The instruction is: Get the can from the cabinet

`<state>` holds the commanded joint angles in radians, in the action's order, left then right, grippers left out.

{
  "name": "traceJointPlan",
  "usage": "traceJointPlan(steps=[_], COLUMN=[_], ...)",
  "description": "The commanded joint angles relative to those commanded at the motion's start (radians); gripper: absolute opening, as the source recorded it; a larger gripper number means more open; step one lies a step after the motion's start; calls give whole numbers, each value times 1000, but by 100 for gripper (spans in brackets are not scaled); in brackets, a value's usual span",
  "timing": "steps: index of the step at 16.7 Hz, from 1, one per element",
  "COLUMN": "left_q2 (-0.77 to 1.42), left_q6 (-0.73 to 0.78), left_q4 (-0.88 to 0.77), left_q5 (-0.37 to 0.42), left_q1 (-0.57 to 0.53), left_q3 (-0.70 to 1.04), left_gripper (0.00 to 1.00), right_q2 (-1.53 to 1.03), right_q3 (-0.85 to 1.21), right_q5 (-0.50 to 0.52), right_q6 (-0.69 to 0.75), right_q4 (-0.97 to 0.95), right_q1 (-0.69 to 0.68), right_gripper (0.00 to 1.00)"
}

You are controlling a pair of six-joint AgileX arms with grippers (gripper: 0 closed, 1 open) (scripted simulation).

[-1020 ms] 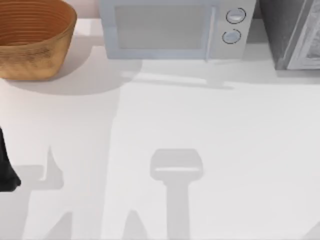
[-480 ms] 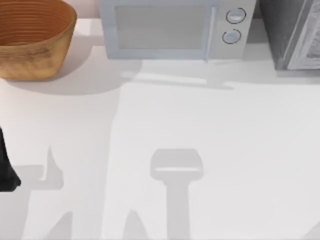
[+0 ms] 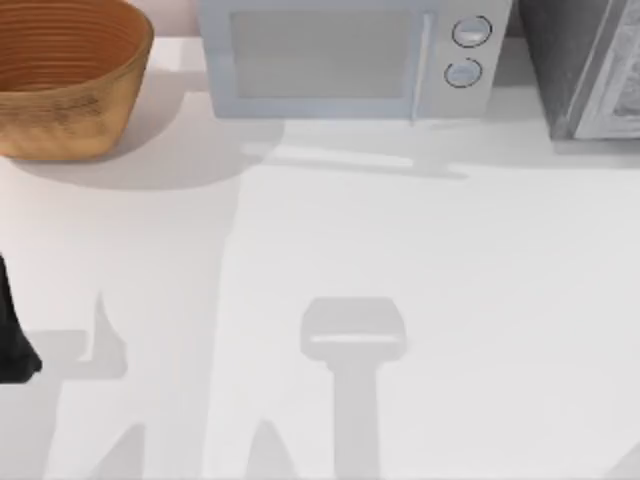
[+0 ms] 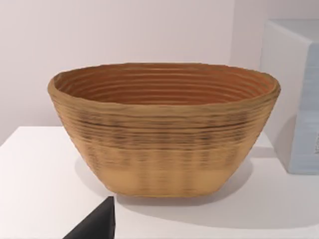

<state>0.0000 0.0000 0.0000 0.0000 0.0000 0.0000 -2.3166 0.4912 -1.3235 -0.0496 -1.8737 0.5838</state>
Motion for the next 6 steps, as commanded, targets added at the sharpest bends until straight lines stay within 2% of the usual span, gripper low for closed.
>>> traceJointPlan(steps=[6], left_q2=[0], left_q6=[0], left_q4=[0], left_q5=[0], left_q1=[0], left_q3=[0], left_gripper=[100], right_q2=[0], right_q3=[0], right_q5=[0], right_q6=[0], right_q4=[0], right_q1=[0], right_gripper=[100])
